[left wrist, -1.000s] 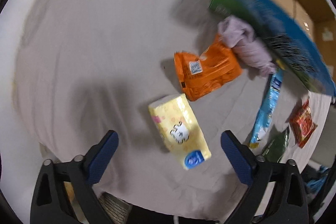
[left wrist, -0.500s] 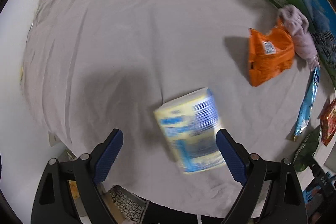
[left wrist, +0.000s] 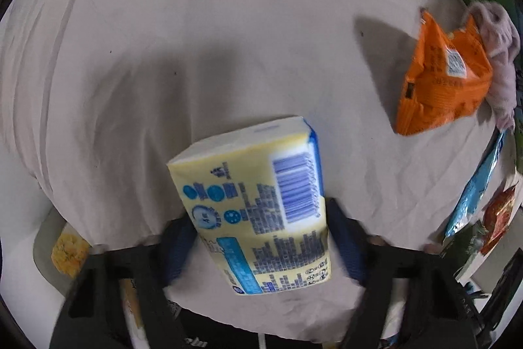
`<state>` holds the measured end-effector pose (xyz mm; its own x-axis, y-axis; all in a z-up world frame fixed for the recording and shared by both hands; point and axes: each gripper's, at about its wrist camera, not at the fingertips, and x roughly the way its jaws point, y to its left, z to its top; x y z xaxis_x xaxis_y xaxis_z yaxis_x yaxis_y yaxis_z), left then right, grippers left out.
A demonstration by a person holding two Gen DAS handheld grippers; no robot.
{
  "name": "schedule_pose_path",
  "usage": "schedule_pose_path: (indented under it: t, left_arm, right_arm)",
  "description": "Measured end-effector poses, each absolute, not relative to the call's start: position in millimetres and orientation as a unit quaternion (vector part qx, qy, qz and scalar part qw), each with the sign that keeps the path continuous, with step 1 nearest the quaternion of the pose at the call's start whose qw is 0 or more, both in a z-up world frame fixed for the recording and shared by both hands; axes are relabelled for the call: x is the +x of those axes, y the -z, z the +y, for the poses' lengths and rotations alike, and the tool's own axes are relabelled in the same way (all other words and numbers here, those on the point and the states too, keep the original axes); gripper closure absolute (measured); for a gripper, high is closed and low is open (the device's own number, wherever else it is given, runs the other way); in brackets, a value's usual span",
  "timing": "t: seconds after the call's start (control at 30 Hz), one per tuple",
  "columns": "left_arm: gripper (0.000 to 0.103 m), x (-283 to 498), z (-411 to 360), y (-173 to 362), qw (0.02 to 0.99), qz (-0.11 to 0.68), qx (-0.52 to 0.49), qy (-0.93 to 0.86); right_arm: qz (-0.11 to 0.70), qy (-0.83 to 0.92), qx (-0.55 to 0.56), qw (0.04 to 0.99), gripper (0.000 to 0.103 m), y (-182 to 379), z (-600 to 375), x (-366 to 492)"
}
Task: Organize soft objects
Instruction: 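Grasp the yellow tissue pack with the left gripper while the right grasps the green Deegeo bag, then carry both items into the box and open both grippers to release them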
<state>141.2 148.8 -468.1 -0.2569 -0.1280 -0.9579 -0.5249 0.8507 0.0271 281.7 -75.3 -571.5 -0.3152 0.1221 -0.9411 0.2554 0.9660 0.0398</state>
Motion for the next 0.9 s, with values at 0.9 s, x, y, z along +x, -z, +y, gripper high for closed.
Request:
schedule_pose_path:
  t: [0.9]
  left_arm:
    - [0.041, 158.8, 16.5, 408.8, 0.670, 0.736, -0.038, -0.086]
  right_arm:
    - [0.768, -0.001, 0.082, 0.635, 0.065, 582.7, -41.0, 239.7]
